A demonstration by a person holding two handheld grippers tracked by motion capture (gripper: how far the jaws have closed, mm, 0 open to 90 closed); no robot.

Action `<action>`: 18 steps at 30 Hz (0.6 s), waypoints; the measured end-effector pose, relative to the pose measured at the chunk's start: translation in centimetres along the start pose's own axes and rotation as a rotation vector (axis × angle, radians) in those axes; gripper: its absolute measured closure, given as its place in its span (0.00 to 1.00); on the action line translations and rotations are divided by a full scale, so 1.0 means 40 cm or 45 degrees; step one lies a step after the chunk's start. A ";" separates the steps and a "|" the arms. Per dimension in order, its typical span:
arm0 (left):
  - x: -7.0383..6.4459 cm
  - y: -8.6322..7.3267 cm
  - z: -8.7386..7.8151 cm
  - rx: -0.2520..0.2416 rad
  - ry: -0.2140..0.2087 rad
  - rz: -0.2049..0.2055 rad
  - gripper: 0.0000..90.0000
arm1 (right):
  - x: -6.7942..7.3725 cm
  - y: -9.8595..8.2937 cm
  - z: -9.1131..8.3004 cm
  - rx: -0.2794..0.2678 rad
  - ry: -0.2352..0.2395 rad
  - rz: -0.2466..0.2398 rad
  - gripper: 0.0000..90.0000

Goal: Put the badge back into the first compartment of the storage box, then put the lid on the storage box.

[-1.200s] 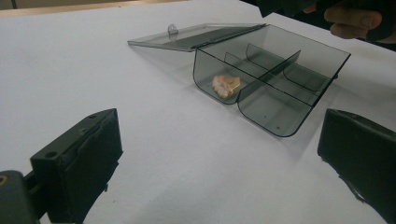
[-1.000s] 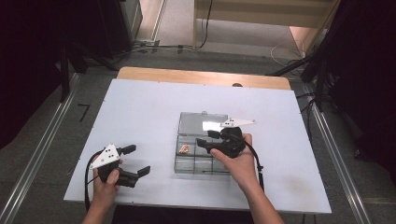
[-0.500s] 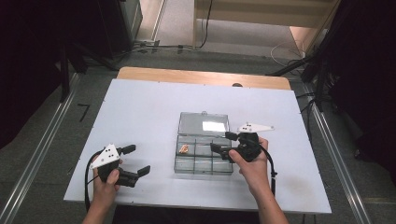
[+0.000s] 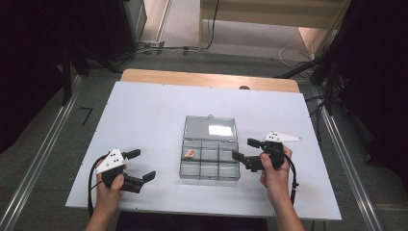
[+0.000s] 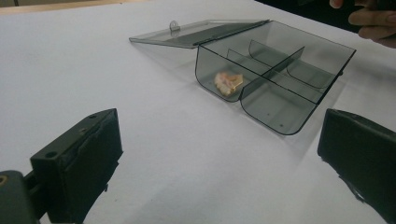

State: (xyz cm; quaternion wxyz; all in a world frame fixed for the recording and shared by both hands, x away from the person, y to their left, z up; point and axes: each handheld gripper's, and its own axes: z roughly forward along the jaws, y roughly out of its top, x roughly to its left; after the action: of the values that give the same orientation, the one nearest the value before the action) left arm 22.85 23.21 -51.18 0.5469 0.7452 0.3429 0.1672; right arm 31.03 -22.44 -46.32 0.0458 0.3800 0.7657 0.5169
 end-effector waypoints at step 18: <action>0.001 0.013 0.009 0.017 0.015 -0.026 0.00 | -0.085 -0.070 -0.040 -0.058 -0.052 -0.031 0.04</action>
State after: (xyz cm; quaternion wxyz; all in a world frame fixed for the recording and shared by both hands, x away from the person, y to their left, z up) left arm 23.27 22.91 -50.84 0.5415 0.7443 0.3550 0.1637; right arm 31.19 -26.29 -48.97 0.0763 0.3801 0.7570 0.5259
